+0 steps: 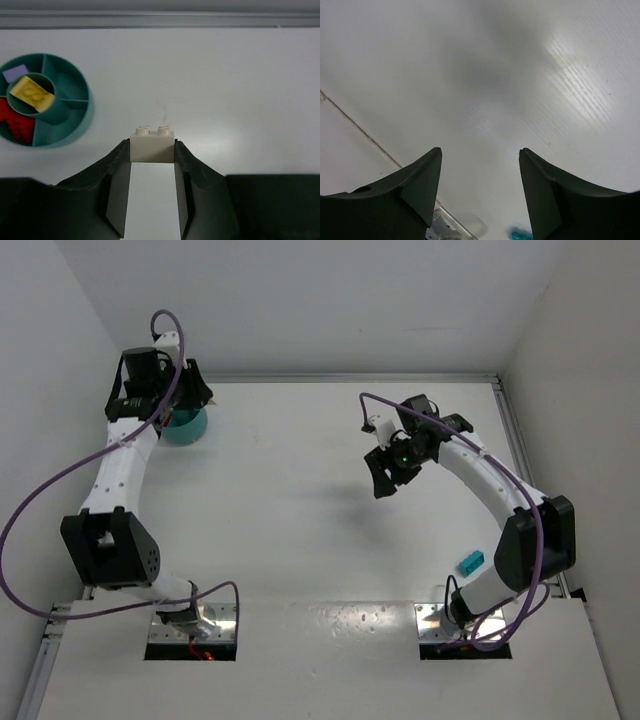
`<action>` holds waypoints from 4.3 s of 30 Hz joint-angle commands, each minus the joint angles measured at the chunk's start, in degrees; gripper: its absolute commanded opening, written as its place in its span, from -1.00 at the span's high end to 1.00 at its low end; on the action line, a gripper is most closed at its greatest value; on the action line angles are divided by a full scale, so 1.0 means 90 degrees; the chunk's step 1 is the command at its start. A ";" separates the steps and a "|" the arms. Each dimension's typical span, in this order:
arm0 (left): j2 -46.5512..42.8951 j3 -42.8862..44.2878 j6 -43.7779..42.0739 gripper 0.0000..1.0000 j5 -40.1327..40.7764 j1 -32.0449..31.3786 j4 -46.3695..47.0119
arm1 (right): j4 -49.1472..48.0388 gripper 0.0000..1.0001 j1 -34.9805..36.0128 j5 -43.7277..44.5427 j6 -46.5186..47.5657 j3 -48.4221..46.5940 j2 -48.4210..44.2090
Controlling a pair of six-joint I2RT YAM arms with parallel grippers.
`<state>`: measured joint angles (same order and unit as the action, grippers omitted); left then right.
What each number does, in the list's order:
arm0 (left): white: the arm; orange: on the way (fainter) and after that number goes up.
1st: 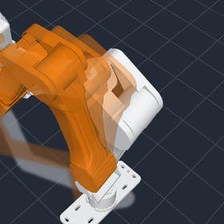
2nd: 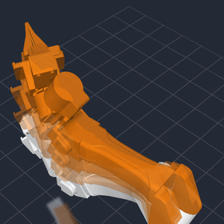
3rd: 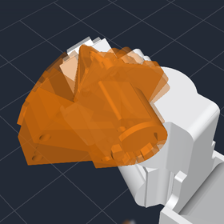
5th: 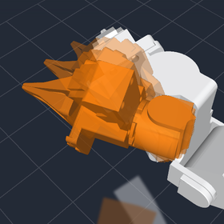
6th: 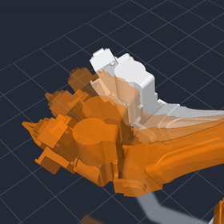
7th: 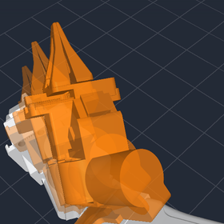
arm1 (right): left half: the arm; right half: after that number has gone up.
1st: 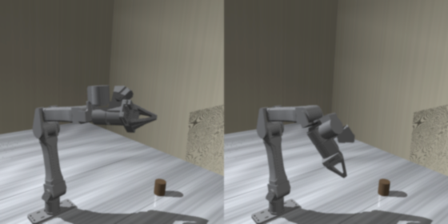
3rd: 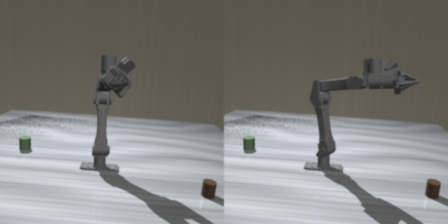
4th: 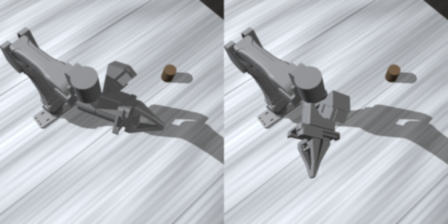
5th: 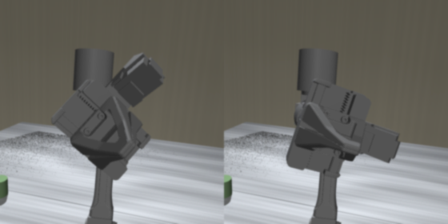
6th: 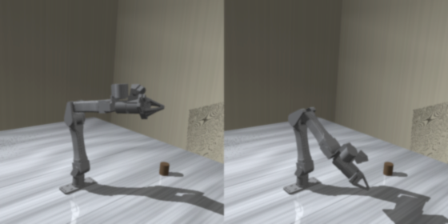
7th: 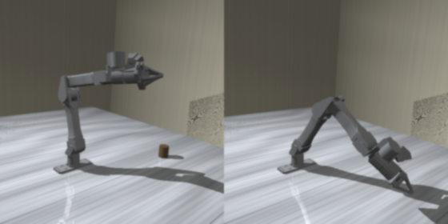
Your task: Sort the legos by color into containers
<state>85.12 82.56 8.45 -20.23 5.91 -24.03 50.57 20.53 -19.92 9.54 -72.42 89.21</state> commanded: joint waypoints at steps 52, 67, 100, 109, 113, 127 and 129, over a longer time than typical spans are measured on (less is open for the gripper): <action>0.4575 0.3863 -0.1827 0.43 0.0734 0.0798 -0.0064 | -0.0238 -0.28 -0.0416 -0.0033 -0.0065 -0.0029 -0.0010; 0.3873 0.4059 -0.1544 -0.52 0.0384 0.0915 -0.0123 | 0.0054 -0.72 -0.1158 0.1999 0.0833 0.1181 -0.1239; -0.0464 0.0826 -0.1622 -0.99 -0.1035 -0.1057 -0.2291 | -0.0110 -0.59 -0.2555 0.3044 0.1722 0.3506 -0.1280; -0.0669 0.0768 -0.1954 -0.99 -0.0546 -0.1116 -0.2681 | -0.0531 -0.79 -0.2857 0.2731 0.2075 0.3818 -0.0538; -0.0728 0.0768 -0.2013 -0.99 -0.0545 -0.1116 -0.2740 | -0.0696 -0.82 -0.2985 0.2731 0.2192 0.3954 -0.0294; -0.1166 0.0417 -0.2433 -0.99 -0.0545 -0.1175 -0.2731 | -0.0307 0.14 -0.3385 0.2382 0.2397 0.3264 0.0186; -0.1420 0.0056 -0.2501 -0.99 -0.0614 -0.1175 -0.2575 | -0.0043 0.22 -0.3385 0.2117 0.2397 0.2990 0.0186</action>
<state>75.94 85.76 -12.23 -25.06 -4.16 -48.86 47.64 -9.76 4.14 30.24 -40.60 90.89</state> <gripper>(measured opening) 0.995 0.646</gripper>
